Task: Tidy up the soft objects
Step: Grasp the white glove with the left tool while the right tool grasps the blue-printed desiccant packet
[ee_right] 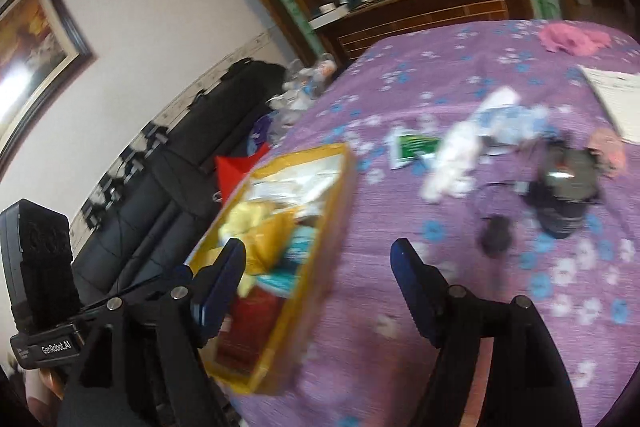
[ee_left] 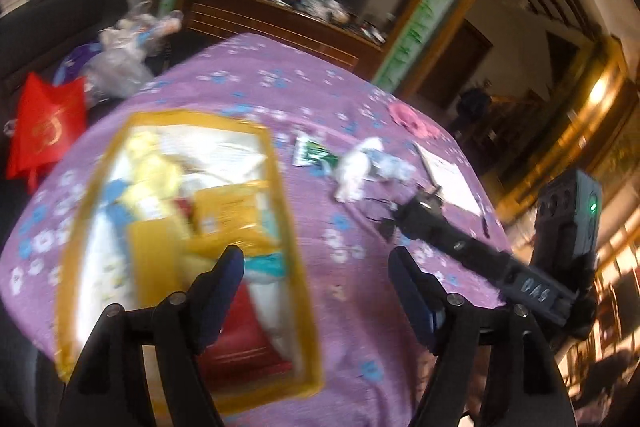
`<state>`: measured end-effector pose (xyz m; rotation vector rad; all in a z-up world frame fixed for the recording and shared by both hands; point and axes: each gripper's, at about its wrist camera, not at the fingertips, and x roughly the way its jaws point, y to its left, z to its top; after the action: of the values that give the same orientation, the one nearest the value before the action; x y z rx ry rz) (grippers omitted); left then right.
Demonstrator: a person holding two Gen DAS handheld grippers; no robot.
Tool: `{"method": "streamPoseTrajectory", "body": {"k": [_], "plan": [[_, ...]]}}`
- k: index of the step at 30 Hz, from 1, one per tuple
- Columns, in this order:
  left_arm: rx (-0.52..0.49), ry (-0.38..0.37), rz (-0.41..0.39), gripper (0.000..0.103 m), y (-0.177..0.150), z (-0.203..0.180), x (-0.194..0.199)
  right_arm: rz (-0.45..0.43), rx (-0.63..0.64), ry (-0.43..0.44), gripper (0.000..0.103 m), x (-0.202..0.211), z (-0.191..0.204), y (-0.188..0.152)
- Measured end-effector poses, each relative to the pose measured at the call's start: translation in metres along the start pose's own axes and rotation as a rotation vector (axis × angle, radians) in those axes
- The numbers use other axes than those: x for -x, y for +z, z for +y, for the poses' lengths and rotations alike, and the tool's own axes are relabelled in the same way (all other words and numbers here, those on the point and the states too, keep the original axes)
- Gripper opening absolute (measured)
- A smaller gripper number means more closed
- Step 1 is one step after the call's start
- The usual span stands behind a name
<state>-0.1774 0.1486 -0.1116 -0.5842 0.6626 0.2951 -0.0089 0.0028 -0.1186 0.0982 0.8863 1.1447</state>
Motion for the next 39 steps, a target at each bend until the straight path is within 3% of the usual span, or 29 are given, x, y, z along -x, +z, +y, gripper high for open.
{"method": "streamPoseTrajectory", "body": {"k": [3,9,11,17,21,25,30,31,32,36,39], "plan": [[-0.031,-0.005,0.038,0.078,0.010,-0.019,-0.020,-0.019,-0.022,-0.040,0.074,0.019,-0.024,0.020],[-0.099,0.020,0.104,0.078,0.030,-0.051,-0.064,0.035,0.051,-0.137,0.074,0.019,-0.054,0.074],[-0.105,0.024,0.131,0.078,0.041,-0.056,-0.080,0.056,0.070,-0.185,0.074,0.012,-0.067,0.095],[-0.137,0.074,0.206,0.078,0.070,-0.060,-0.128,0.185,-0.016,-0.200,0.074,-0.030,-0.139,0.142],[-0.154,0.097,0.246,0.074,0.081,-0.061,-0.152,0.308,-0.069,-0.101,0.074,-0.064,-0.168,0.147],[-0.179,0.124,0.285,0.068,0.089,-0.066,-0.173,0.435,-0.021,-0.044,0.074,-0.099,-0.167,0.146],[-0.176,0.140,0.287,0.066,0.086,-0.064,-0.176,0.523,0.080,-0.109,0.074,-0.125,-0.152,0.146],[-0.179,0.143,0.291,0.066,0.085,-0.064,-0.177,0.535,0.091,-0.147,0.067,-0.129,-0.151,0.146],[-0.182,0.147,0.293,0.066,0.084,-0.064,-0.177,0.560,0.089,-0.149,0.054,-0.133,-0.152,0.144],[-0.187,0.147,0.295,0.066,0.085,-0.064,-0.180,0.515,0.079,-0.129,0.044,-0.113,-0.148,0.141],[-0.201,0.172,0.311,0.066,0.088,-0.068,-0.191,0.407,0.022,-0.115,0.041,-0.083,-0.153,0.142]]}}
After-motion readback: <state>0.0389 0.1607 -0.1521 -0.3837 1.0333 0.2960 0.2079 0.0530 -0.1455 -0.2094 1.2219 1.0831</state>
